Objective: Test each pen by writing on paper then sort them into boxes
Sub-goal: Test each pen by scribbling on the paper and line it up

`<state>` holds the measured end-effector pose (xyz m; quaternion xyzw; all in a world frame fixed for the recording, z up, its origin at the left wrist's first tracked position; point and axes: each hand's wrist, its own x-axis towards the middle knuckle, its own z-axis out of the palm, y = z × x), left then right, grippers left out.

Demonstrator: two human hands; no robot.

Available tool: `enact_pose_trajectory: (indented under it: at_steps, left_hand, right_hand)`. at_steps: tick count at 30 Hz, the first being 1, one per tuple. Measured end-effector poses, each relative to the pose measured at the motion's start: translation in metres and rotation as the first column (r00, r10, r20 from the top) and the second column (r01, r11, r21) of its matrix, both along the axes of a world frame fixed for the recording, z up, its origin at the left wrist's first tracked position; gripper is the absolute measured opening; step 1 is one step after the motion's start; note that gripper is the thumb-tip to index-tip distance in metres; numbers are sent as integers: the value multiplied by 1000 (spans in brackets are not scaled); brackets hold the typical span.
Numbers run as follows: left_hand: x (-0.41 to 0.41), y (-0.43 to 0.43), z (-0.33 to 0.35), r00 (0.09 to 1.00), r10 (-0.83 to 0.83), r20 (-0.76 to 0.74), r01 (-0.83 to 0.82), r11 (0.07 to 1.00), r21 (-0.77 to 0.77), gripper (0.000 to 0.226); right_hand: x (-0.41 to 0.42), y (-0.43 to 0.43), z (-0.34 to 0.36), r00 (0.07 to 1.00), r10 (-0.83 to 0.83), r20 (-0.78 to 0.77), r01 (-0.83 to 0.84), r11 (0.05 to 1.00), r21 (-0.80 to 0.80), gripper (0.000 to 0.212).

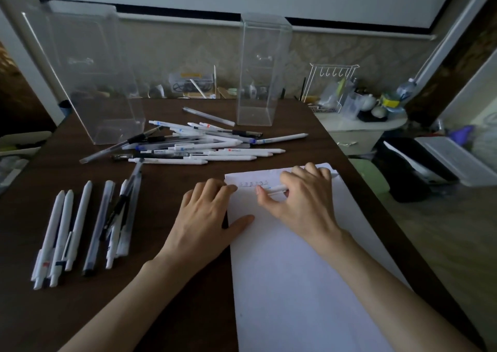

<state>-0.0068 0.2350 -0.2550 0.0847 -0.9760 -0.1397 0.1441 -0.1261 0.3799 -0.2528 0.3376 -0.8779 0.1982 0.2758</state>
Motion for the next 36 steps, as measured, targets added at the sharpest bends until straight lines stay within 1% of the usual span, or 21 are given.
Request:
enact_pose_trajectory:
  at_steps: [2,5,7,10,12,13,14,16,17,18,19,20,21,23,24,25,27,29,31,34,36]
  left_hand:
    - [1,1,1,999,-38,3,38,999,-29,57]
    - [2,5,1,989,-149,-10,148,987,-60,51]
    - [3,7,4,974,-226,-15,225,973,-59,47]
    - [5,8,8,931,-365,-17,364,931,-16,46]
    - [4,9,9,893,-446,55,446,895,0,54]
    - [3,9,9,876,-472,101,474,881,5,58]
    - [2,9,7,863,-482,151,485,874,19,62]
    - [1,9,4,850,-478,221,483,875,32,65]
    - [0,9,4,851,-474,225,480,877,33,65]
    - [-2,9,4,857,-470,212,474,880,33,64]
    - [-4,9,6,866,-462,192,466,884,26,63]
    - [-6,10,7,877,-448,173,453,891,11,63]
    - [-10,12,7,888,-432,156,439,898,-12,62]
    - [-17,19,6,903,-407,134,417,907,-54,61]
    - [-20,22,5,908,-400,123,410,910,-65,59]
    - [-22,24,3,909,-401,113,410,909,-72,58]
    - [-25,25,-1,901,-417,117,426,903,-58,60]
    - [-25,24,-3,894,-427,136,435,900,-30,65]
    - [-25,24,-4,891,-430,144,436,900,-14,68]
    - [-25,25,-6,899,-418,135,425,905,-30,66]
    - [-25,24,-5,895,-425,134,432,902,-24,64]
  right_hand:
    - [0,0,-1,1000,19,-10,-20,999,-25,49]
    - [-2,0,1,1000,8,-5,-8,1000,10,61]
    - [-5,3,3,998,64,28,-64,998,-1,62]
    - [-11,9,9,967,239,93,-220,960,-173,39]
    - [-15,13,13,961,271,62,-243,927,-285,35]
    - [-16,15,16,964,261,57,-226,911,-344,34]
    - [-16,17,20,967,246,65,-201,894,-401,33]
    - [-16,19,27,971,224,85,-160,871,-464,40]
    - [-14,19,30,971,209,119,-130,872,-471,46]
    - [-14,19,32,962,202,185,-91,873,-480,52]
    - [-13,16,34,935,219,278,-56,867,-495,56]
    - [-15,13,35,894,257,367,-37,859,-510,54]
    - [-17,8,34,860,286,423,-36,860,-509,47]
    - [-23,-4,29,820,287,495,-23,881,-473,30]
    - [-26,-10,25,790,288,540,1,882,-472,30]
    - [-29,-14,21,748,309,587,26,870,-492,32]
    - [-32,-20,14,646,397,652,84,812,-577,28]
    - [-34,-21,11,590,458,665,119,765,-632,22]
    - [-35,-21,9,613,449,650,97,773,-626,25]
    - [-38,-22,6,703,343,623,74,836,-544,37]
    - [-39,-21,6,717,301,629,93,852,-515,41]
